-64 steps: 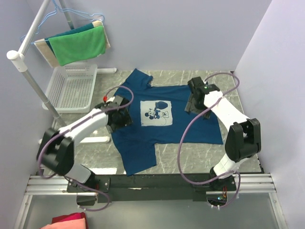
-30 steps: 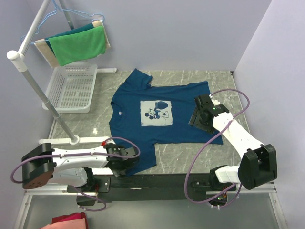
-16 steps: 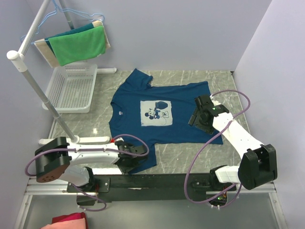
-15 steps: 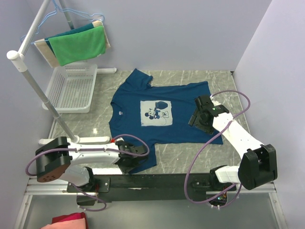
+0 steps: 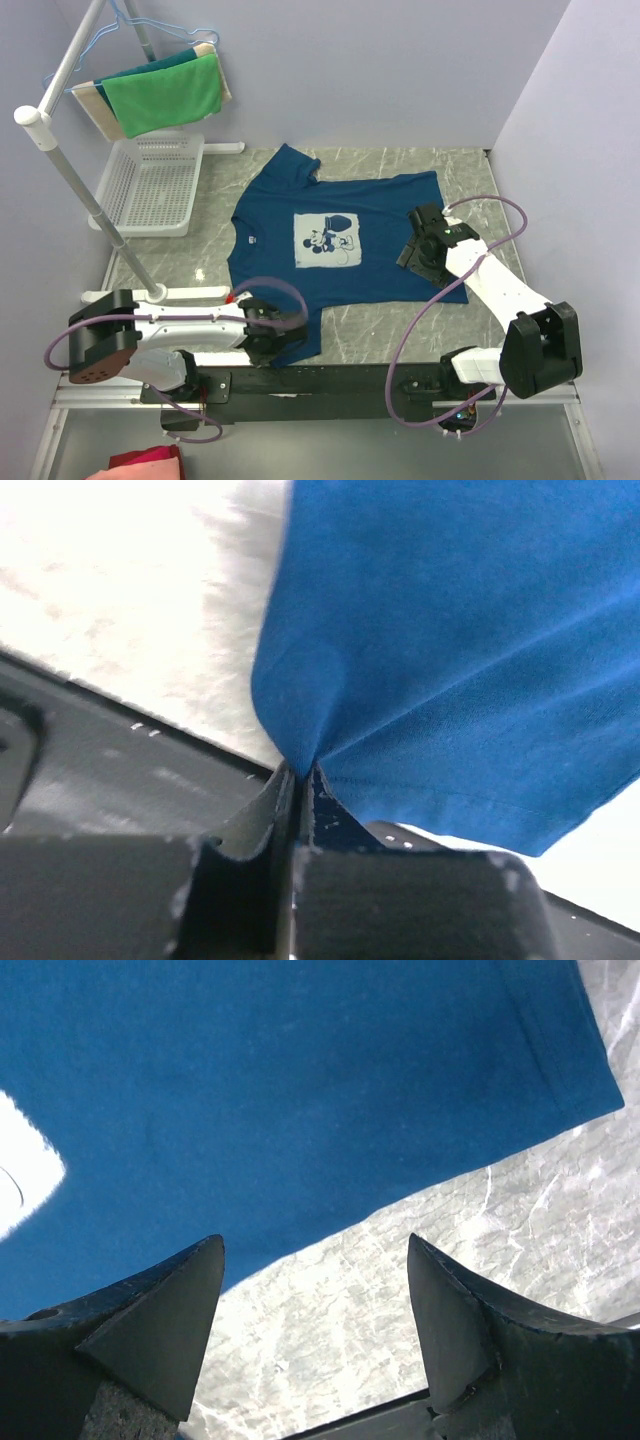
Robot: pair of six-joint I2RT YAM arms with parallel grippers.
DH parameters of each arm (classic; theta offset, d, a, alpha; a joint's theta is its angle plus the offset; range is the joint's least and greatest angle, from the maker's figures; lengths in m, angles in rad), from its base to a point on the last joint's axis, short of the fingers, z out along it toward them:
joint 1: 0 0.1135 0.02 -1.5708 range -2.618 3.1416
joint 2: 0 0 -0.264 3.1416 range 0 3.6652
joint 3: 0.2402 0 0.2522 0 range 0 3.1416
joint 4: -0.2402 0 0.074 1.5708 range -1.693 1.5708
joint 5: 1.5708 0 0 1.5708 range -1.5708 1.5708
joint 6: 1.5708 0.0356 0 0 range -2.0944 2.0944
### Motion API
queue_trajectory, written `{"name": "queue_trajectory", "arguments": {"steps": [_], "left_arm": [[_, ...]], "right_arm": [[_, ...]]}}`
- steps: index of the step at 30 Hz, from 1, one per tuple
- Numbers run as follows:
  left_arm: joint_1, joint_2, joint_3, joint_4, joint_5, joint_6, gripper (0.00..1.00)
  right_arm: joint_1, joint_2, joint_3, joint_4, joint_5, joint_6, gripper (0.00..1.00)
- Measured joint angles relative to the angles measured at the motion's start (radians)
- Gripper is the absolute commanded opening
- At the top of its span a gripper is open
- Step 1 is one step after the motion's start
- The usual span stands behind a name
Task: Fold and stack the t-shirts
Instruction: Flatten the tshirt out, then fold the tshirt
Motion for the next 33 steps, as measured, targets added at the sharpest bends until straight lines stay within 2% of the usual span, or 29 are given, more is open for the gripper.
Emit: {"name": "queue_trajectory", "arguments": {"steps": [4, 8, 12, 14, 19, 26, 32, 33], "left_arm": [[-0.006, -0.034, 0.008, -0.079, -0.021, -0.051, 0.01], [-0.006, -0.086, 0.016, -0.140, -0.058, -0.079, 0.01], [0.005, -0.094, 0.032, -0.165, -0.092, -0.086, 0.01], [0.018, -0.079, 0.052, -0.175, -0.109, -0.063, 0.01], [0.032, -0.002, 0.121, -0.173, -0.142, 0.036, 0.01], [0.019, -0.003, 0.063, -0.122, -0.136, 0.115, 0.02], [0.019, -0.032, 0.029, -0.118, -0.132, 0.119, 0.03], [0.019, -0.034, 0.029, -0.117, -0.131, 0.119, 0.03]], "right_arm": [[-0.033, -0.002, -0.006, 0.001, 0.004, 0.032, 0.80], [-0.131, -0.003, -0.059, 0.017, -0.022, 0.046, 0.78], [-0.219, -0.003, -0.120, 0.017, -0.033, 0.046, 0.68], [-0.247, -0.008, -0.143, 0.019, -0.040, 0.047, 0.65], [-0.311, -0.060, -0.184, 0.020, -0.052, 0.049, 0.66], [-0.370, -0.080, -0.190, 0.057, -0.049, 0.038, 0.63], [-0.422, -0.032, -0.211, 0.096, -0.073, 0.013, 0.49], [-0.430, -0.021, -0.212, 0.100, -0.079, 0.010, 0.44]]}}
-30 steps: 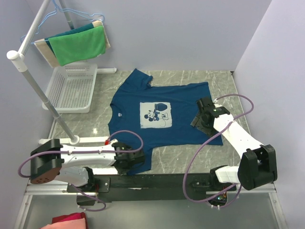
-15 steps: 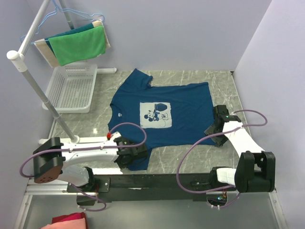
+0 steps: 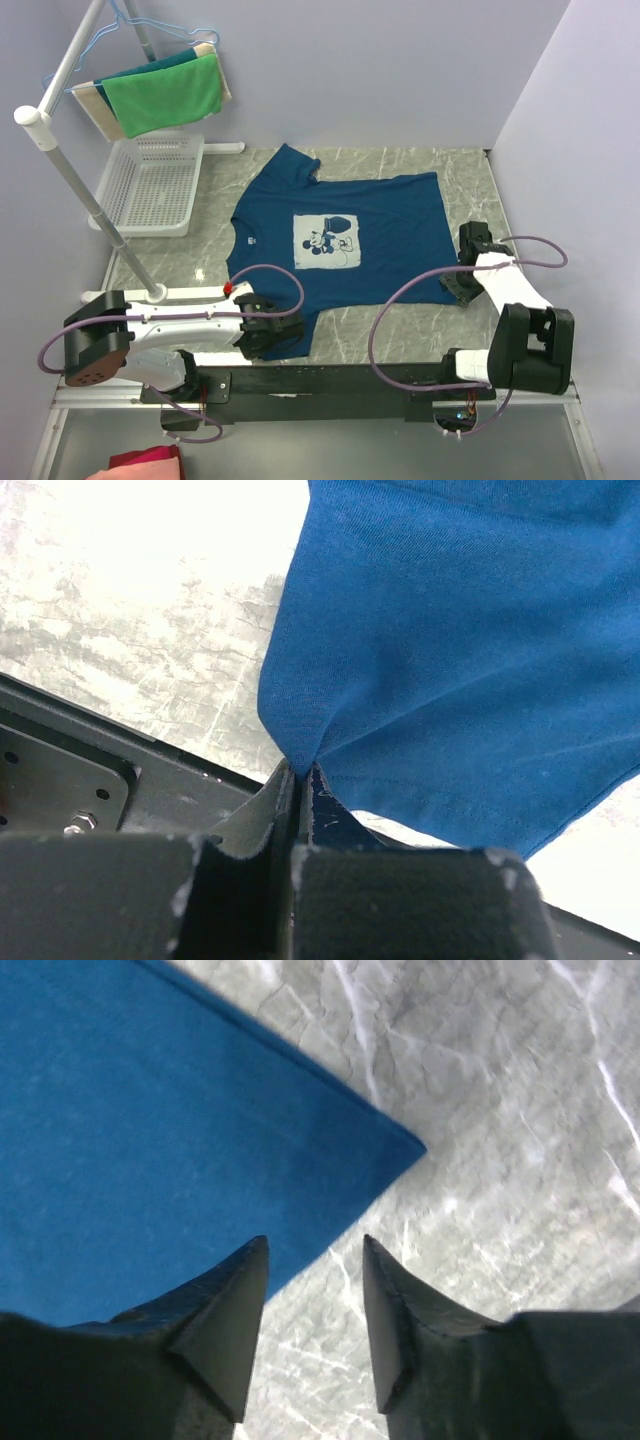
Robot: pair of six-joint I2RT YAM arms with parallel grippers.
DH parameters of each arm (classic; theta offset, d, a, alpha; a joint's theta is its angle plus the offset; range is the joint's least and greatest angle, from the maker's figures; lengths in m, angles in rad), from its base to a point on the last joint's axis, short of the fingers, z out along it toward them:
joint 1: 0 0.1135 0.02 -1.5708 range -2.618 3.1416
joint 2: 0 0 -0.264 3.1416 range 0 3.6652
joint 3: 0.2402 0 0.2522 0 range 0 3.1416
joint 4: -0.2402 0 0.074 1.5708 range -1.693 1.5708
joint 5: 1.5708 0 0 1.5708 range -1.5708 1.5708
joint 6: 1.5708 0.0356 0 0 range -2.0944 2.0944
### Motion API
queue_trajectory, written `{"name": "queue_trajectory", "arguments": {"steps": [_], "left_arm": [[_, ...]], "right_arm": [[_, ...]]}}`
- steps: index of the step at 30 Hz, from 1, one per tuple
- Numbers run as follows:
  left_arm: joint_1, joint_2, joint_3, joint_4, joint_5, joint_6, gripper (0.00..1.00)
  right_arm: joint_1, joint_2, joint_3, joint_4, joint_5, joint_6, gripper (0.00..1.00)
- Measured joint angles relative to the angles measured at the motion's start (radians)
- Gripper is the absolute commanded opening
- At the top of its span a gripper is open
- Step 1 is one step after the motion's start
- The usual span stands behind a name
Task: Fold and stack the t-shirts
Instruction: Fold the tshirt
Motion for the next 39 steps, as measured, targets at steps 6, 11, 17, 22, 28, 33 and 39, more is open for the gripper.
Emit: {"name": "queue_trajectory", "arguments": {"steps": [6, 11, 17, 22, 28, 33, 39], "left_arm": [[0.000, 0.000, 0.000, 0.004, 0.003, 0.000, 0.03], [-0.001, 0.000, 0.000, 0.012, 0.016, 0.000, 0.03], [-0.001, 0.000, 0.000, 0.014, 0.018, -0.005, 0.04], [-0.001, 0.000, 0.000, 0.011, 0.018, -0.010, 0.04], [-0.001, -0.007, 0.000, -0.002, 0.018, -0.027, 0.05], [-0.001, -0.022, 0.000, -0.012, 0.018, -0.037, 0.05], [-0.001, -0.022, 0.000, -0.018, 0.018, -0.039, 0.04]], "right_arm": [[-0.038, 0.089, 0.000, 0.047, -0.032, -0.026, 0.31], [-0.057, 0.116, -0.011, 0.077, -0.051, -0.045, 0.28], [-0.071, 0.116, -0.018, 0.093, -0.069, -0.066, 0.40], [-0.076, 0.116, -0.018, 0.111, -0.090, -0.078, 0.56], [-0.077, 0.130, -0.009, 0.111, -0.096, -0.085, 0.56], [-0.079, 0.146, -0.001, 0.098, -0.090, -0.094, 0.35], [-0.082, 0.162, 0.008, 0.087, -0.080, -0.096, 0.16]]}}
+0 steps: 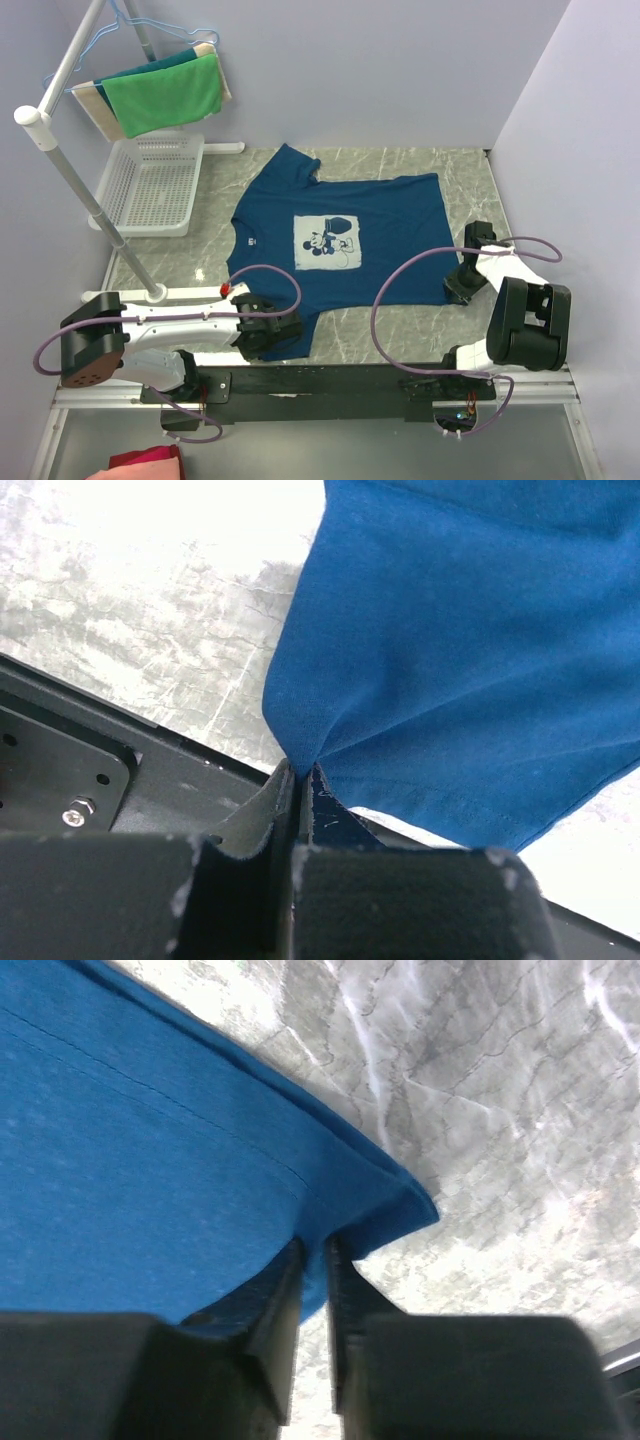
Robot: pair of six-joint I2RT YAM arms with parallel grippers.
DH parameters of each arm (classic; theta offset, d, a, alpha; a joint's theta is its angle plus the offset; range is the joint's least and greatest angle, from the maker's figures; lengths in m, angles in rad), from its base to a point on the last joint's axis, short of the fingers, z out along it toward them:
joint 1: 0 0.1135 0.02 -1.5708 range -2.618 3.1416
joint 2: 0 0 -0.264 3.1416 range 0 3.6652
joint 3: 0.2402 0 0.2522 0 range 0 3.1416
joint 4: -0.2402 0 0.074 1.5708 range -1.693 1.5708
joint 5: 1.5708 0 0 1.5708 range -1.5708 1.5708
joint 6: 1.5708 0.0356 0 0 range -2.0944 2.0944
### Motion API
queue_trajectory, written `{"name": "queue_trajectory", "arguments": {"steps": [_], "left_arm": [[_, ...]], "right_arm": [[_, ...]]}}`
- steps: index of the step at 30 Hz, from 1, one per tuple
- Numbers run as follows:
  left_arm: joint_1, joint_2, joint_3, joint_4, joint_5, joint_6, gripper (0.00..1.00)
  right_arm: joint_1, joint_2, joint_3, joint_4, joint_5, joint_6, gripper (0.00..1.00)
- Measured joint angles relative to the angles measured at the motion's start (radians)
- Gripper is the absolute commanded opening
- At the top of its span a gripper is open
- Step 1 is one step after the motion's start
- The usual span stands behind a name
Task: Fold and stack the t-shirts
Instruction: Fold the tshirt
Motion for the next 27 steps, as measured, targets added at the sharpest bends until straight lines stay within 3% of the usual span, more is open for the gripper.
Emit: {"name": "queue_trajectory", "arguments": {"steps": [4, 14, 20, 27], "left_arm": [[0.000, 0.000, 0.003, -0.016, -0.001, -0.013, 0.01], [-0.041, -0.022, 0.098, -0.154, -0.049, -0.083, 0.01], [-0.077, -0.035, 0.172, -0.222, -0.085, -0.130, 0.01], [-0.042, 0.010, 0.281, -0.263, -0.164, -0.111, 0.01]], "right_arm": [[0.000, 0.001, 0.003, 0.002, -0.003, 0.001, 0.00], [-0.001, -0.055, -0.029, -0.003, -0.008, 0.008, 0.00], [-0.001, -0.179, -0.057, -0.046, -0.029, 0.027, 0.00], [-0.001, -0.270, -0.015, -0.104, -0.049, 0.041, 0.00]]}}
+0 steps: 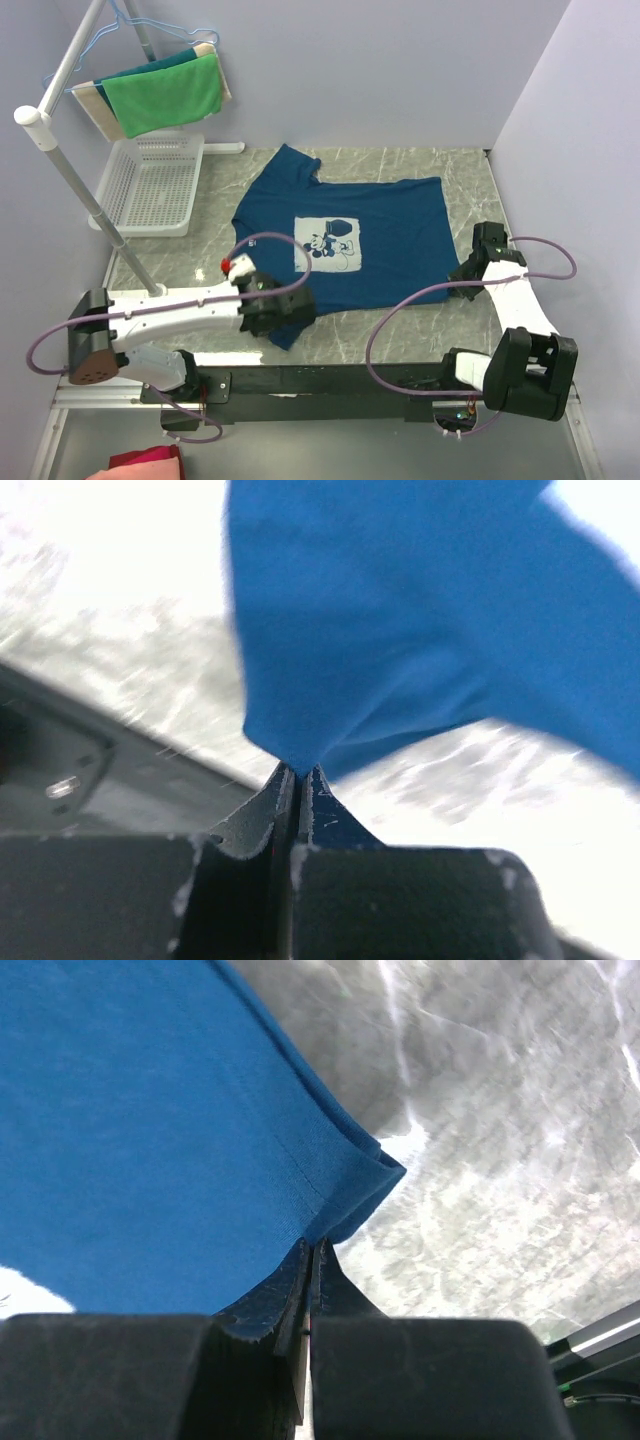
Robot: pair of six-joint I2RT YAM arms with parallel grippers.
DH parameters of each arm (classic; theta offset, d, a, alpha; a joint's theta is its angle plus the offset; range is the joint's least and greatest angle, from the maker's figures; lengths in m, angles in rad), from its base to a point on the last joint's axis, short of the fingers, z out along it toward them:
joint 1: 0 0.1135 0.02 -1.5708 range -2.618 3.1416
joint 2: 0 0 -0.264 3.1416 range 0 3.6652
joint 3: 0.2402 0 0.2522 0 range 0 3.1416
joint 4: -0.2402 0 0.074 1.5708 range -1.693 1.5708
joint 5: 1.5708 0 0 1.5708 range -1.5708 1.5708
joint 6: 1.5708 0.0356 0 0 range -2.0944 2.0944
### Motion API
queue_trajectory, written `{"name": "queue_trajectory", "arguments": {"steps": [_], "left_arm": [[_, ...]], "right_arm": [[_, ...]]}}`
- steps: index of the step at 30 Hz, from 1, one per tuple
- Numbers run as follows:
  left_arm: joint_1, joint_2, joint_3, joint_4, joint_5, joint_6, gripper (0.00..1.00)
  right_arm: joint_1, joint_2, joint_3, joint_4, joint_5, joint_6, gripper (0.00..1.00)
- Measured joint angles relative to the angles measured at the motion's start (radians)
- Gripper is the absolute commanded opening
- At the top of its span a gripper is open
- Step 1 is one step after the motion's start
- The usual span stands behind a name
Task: Fold and stack the t-shirts
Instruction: Fold the tshirt
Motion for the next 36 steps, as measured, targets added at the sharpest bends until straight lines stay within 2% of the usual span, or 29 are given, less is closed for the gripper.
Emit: {"name": "queue_trajectory", "arguments": {"steps": [3, 12, 22, 30, 36], "left_arm": [[0.083, 0.061, 0.100, 0.004, -0.053, 0.046, 0.01], [0.304, 0.135, 0.245, 0.002, -0.186, 0.191, 0.01], [0.459, 0.204, 0.335, 0.027, -0.265, 0.367, 0.01], [0.603, 0.287, 0.384, 0.158, -0.277, 0.566, 0.01], [0.657, 0.406, 0.460, 0.273, -0.263, 0.703, 0.01]], "right_arm": [[0.000, 0.002, 0.030, -0.007, -0.012, 0.006, 0.00], [0.000, 0.044, 0.079, -0.008, -0.032, 0.027, 0.00], [0.000, 0.146, 0.156, 0.023, -0.047, 0.069, 0.00], [0.000, 0.291, 0.238, 0.068, -0.063, 0.097, 0.00], [0.011, 0.409, 0.319, 0.094, -0.085, 0.109, 0.00]]}}
